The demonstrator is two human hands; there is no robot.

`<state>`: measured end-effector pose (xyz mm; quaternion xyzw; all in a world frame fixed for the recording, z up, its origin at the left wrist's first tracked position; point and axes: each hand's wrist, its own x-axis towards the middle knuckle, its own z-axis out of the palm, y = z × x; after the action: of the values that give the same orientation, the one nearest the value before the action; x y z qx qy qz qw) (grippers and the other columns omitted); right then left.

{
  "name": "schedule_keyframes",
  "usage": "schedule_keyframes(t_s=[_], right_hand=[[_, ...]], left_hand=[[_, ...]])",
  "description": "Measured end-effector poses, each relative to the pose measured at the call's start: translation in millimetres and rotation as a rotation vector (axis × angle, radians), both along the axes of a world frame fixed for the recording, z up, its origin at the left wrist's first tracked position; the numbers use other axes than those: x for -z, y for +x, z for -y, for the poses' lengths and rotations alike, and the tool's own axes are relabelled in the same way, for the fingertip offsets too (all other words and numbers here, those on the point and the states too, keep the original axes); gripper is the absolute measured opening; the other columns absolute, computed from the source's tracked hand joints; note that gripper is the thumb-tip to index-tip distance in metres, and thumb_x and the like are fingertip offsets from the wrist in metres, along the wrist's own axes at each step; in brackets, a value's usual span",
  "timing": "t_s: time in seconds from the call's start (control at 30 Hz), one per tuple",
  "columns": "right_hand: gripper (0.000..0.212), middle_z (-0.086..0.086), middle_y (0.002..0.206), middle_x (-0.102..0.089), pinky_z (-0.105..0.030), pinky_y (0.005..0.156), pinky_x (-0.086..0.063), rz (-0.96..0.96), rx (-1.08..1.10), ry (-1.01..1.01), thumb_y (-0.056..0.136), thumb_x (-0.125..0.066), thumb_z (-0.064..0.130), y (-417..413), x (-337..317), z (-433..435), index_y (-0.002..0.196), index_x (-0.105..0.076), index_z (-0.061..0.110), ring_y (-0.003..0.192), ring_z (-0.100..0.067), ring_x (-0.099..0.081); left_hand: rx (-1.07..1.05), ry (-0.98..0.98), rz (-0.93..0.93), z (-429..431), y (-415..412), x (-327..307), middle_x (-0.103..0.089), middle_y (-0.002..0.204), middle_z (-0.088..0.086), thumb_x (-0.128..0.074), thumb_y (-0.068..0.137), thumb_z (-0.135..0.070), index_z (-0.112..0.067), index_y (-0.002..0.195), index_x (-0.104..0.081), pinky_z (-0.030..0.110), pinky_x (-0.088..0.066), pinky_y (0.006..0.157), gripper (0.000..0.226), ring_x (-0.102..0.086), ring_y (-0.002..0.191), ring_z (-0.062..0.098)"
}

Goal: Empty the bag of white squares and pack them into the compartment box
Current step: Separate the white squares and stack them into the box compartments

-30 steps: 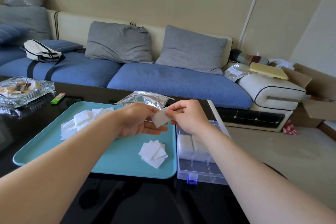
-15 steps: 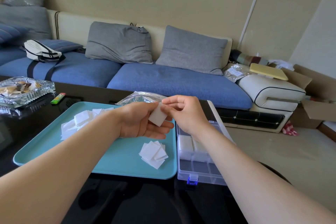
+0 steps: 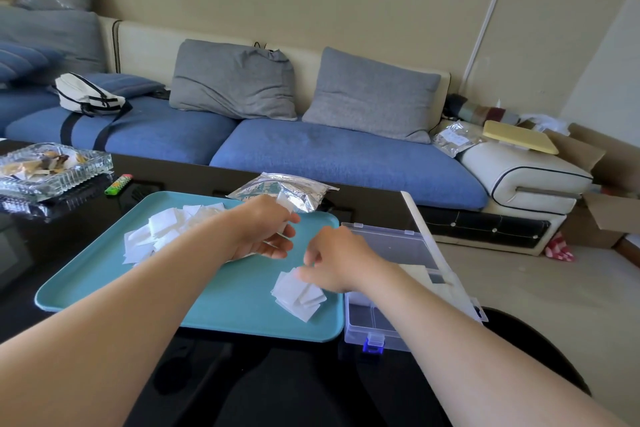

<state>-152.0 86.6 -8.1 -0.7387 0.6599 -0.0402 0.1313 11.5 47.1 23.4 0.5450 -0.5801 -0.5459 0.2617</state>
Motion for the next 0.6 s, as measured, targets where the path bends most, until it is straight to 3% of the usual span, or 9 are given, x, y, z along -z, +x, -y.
schedule_keyframes(t_s=[0.1, 0.17, 0.2, 0.27, 0.33, 0.4, 0.5, 0.6], right_hand=[[0.055, -0.001, 0.089, -0.069, -0.037, 0.077, -0.044, -0.178, -0.114, 0.013, 0.082, -0.071, 0.067, 13, 0, -5, 0.091, -0.07, 0.012, 0.086, -0.026, -0.061], [0.055, 0.001, 0.076, -0.057, -0.034, 0.064, -0.039, -0.21, -0.136, 0.024, 0.079, -0.076, 0.067, 18, 0, -8, 0.078, -0.057, 0.016, 0.073, -0.021, -0.053], [0.054, 0.001, 0.077, -0.057, -0.034, 0.063, -0.043, -0.199, -0.137, 0.035, 0.077, -0.079, 0.065, 21, -1, -9, 0.079, -0.058, 0.015, 0.073, -0.022, -0.054], [0.057, -0.005, 0.094, -0.069, -0.04, 0.074, -0.057, -0.173, -0.13, 0.034, 0.073, -0.084, 0.059, 24, -5, -10, 0.097, -0.068, 0.01, 0.087, -0.027, -0.064], [0.06, -0.011, 0.106, -0.072, -0.046, 0.081, -0.06, -0.148, -0.14, 0.011, 0.071, -0.088, 0.05, 24, -7, -11, 0.109, -0.07, 0.007, 0.096, -0.032, -0.069], [0.058, -0.011, 0.105, -0.071, -0.046, 0.084, -0.06, -0.071, -0.138, 0.035, 0.073, -0.091, 0.04, 23, -10, -11, 0.116, -0.069, 0.008, 0.098, -0.031, -0.069], [0.047, 0.0, 0.095, -0.071, -0.033, 0.078, -0.057, 0.116, -0.139, 0.107, 0.08, -0.091, 0.031, 15, -14, -9, 0.12, -0.069, 0.017, 0.088, -0.02, -0.067], [0.024, -0.003, 0.083, -0.079, -0.034, 0.077, -0.058, 0.339, -0.133, 0.142, 0.089, -0.083, 0.023, 4, -17, -6, 0.109, -0.07, 0.019, 0.073, -0.016, -0.073]], left_hand=[[-0.042, -0.048, -0.05, 3, -1, -1, -0.066, 0.099, 0.014, -0.041, 0.108, -0.013, -0.008, 0.115, -0.062, 0.036, -0.057, 0.07, 0.023, -0.066, 0.077, 0.026], [-0.049, -0.047, -0.071, 4, 0, -2, -0.07, 0.102, 0.014, -0.042, 0.106, -0.01, -0.008, 0.113, -0.064, 0.038, -0.058, 0.074, 0.023, -0.07, 0.082, 0.027], [-0.051, -0.042, -0.078, 5, 0, -1, -0.07, 0.102, 0.014, -0.042, 0.106, -0.009, -0.008, 0.112, -0.065, 0.038, -0.058, 0.074, 0.024, -0.07, 0.083, 0.027], [-0.061, -0.035, -0.084, 6, 1, -1, -0.069, 0.102, 0.015, -0.041, 0.106, -0.009, -0.007, 0.112, -0.065, 0.038, -0.058, 0.073, 0.025, -0.07, 0.082, 0.028], [-0.072, -0.03, -0.089, 6, 2, -1, -0.067, 0.1, 0.015, -0.04, 0.108, -0.013, -0.005, 0.115, -0.065, 0.038, -0.057, 0.071, 0.027, -0.069, 0.081, 0.029], [-0.095, -0.024, -0.104, 6, 2, -1, -0.066, 0.098, 0.015, -0.038, 0.111, -0.023, -0.004, 0.117, -0.063, 0.037, -0.055, 0.069, 0.032, -0.067, 0.078, 0.029], [-0.129, -0.044, -0.097, 9, 2, -1, -0.063, 0.093, 0.013, -0.033, 0.113, -0.038, -0.007, 0.112, -0.062, 0.036, -0.053, 0.068, 0.043, -0.062, 0.073, 0.026], [-0.139, -0.06, -0.052, 12, 2, 1, -0.061, 0.093, 0.013, -0.03, 0.111, -0.047, -0.007, 0.111, -0.064, 0.036, -0.053, 0.069, 0.052, -0.057, 0.07, 0.024]])
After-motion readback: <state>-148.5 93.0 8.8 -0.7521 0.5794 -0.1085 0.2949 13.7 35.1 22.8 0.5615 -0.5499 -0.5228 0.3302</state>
